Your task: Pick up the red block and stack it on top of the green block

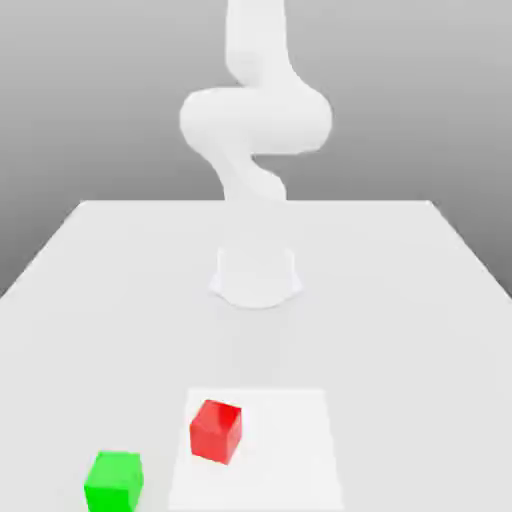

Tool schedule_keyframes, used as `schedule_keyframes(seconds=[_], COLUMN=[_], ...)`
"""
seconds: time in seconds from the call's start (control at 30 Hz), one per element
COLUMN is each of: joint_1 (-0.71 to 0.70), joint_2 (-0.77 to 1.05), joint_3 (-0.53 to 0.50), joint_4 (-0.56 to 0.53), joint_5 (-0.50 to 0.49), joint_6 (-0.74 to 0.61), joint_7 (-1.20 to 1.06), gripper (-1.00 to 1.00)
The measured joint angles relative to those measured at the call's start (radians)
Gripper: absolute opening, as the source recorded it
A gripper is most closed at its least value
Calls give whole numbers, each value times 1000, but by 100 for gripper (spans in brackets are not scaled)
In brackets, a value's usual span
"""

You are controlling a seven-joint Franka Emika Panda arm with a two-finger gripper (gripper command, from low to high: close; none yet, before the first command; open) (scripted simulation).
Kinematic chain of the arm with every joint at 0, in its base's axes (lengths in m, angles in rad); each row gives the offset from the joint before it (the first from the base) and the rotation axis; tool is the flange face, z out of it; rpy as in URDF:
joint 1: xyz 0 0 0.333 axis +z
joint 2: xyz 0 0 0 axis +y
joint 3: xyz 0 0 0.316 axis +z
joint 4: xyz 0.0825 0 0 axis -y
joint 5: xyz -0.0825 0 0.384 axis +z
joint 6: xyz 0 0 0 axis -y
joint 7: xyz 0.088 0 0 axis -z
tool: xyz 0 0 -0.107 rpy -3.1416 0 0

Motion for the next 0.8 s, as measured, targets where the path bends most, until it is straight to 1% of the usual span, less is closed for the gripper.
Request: schedule_keyframes(seconds=[0.37, 0.67, 0.8], joint_1=[-69, -98, -100], joint_2=[406, 732, 877], joint_3=[10, -11, -9], joint_4=[-185, -334, -337], joint_5=[-14, -2, 6], joint_6=[215, 389, 500], joint_7=[112, 187, 191], gripper=[0, 0, 0])
